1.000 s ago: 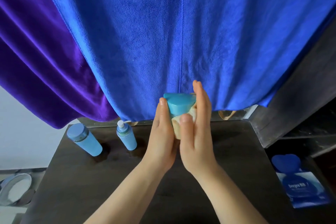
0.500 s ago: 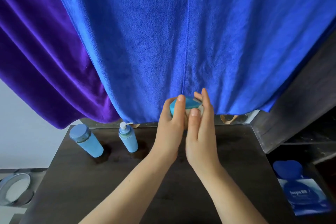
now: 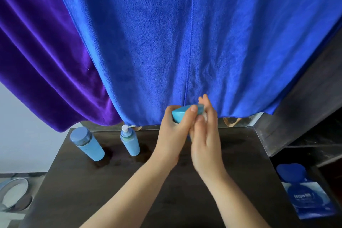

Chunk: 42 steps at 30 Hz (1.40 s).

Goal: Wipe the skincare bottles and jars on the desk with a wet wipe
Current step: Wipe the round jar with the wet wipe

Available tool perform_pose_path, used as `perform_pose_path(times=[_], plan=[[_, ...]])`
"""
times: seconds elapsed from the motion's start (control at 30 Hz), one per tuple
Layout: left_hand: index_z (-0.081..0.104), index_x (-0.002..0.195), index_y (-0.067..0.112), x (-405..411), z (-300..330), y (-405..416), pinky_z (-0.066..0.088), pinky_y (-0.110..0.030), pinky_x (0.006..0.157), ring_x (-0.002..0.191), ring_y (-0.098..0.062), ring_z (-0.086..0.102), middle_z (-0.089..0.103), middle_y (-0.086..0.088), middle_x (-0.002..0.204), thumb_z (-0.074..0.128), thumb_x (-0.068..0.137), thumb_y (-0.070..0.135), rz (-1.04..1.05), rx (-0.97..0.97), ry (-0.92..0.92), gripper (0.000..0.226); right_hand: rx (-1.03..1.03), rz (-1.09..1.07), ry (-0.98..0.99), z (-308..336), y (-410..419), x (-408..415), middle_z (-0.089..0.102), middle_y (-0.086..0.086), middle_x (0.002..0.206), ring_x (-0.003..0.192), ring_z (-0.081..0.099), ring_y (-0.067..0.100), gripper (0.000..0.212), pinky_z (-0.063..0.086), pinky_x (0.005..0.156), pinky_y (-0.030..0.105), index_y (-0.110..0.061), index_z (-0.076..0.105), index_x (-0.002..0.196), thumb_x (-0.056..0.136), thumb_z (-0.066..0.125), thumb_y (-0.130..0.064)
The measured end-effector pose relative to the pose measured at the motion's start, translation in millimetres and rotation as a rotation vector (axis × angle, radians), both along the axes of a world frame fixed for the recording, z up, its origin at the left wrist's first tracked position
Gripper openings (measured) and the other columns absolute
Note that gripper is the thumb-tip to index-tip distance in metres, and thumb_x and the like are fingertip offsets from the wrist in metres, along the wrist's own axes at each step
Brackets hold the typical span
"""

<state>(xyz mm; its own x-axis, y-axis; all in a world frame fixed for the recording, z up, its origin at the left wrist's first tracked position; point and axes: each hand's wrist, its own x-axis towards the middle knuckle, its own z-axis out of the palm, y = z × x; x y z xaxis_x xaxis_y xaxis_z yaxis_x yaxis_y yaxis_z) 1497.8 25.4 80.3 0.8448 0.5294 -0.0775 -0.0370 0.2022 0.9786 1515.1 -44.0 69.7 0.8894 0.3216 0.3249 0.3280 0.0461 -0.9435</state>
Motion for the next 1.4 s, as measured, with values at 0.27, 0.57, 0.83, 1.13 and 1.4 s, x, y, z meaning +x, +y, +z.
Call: perform_pose_path(times=[0.27, 0.57, 0.83, 1.13, 1.4], plan=[[0.076, 0.084, 0.016, 2.2, 1.6, 3.9, 0.048, -0.038, 0.094, 0.095, -0.018, 0.069, 0.075, -0.003, 0.094, 0.048, 0.089, 0.047, -0.112, -0.298, -0.016, 0.042, 0.411, 0.24, 0.757, 12.0, -4.3, 31.7, 0.069, 0.0, 0.115, 0.114, 0.059, 0.016, 0.032, 0.047, 0.091, 0.03, -0.021, 0.064, 0.109, 0.096, 0.035, -0.024], [0.063, 0.093, -0.003, 2.6, 2.2, 15.7, 0.047, -0.031, 0.071, 0.074, -0.018, 0.061, 0.063, -0.012, 0.078, 0.064, 0.073, 0.049, -0.136, -0.051, 0.001, 0.056, -0.262, 0.014, -0.261, 3.1, -3.5, 13.5, 0.03, -0.015, 0.141, 0.132, 0.025, -0.006, 0.043, 0.02, 0.111, 0.014, -0.027, 0.023, 0.138, 0.095, 0.027, -0.031], [0.066, 0.095, 0.019, 7.7, -5.0, -6.9, 0.051, -0.023, 0.077, 0.084, -0.005, 0.066, 0.071, 0.001, 0.09, 0.062, 0.062, 0.054, 0.115, -0.041, -0.118, 0.048, 0.642, 0.187, 0.958, 13.4, 2.9, 33.8, 0.063, 0.01, 0.112, 0.101, 0.06, 0.023, 0.036, 0.047, 0.089, 0.036, -0.01, 0.058, 0.12, 0.093, 0.044, -0.028], [0.045, 0.105, 0.036, 1.7, -21.4, 9.0, 0.043, -0.028, 0.091, 0.104, -0.014, 0.055, 0.05, 0.024, 0.103, 0.071, 0.051, 0.053, 0.109, 0.754, -0.151, 0.062, 0.665, 0.317, 1.259, 2.2, -5.2, 26.6, 0.071, 0.013, 0.091, 0.078, 0.07, 0.024, 0.028, 0.058, 0.07, 0.032, -0.006, 0.065, 0.098, 0.094, 0.042, -0.022], [0.052, 0.099, 0.033, -1.1, -17.1, 26.6, 0.045, -0.01, 0.079, 0.087, 0.006, 0.057, 0.059, 0.018, 0.093, 0.064, 0.057, 0.051, 0.216, 0.474, -0.135, 0.048, 0.554, 0.374, 1.064, -6.3, -30.6, 15.7, 0.073, 0.018, 0.096, 0.087, 0.071, 0.031, 0.032, 0.06, 0.068, 0.037, -0.002, 0.064, 0.084, 0.093, 0.042, -0.022]])
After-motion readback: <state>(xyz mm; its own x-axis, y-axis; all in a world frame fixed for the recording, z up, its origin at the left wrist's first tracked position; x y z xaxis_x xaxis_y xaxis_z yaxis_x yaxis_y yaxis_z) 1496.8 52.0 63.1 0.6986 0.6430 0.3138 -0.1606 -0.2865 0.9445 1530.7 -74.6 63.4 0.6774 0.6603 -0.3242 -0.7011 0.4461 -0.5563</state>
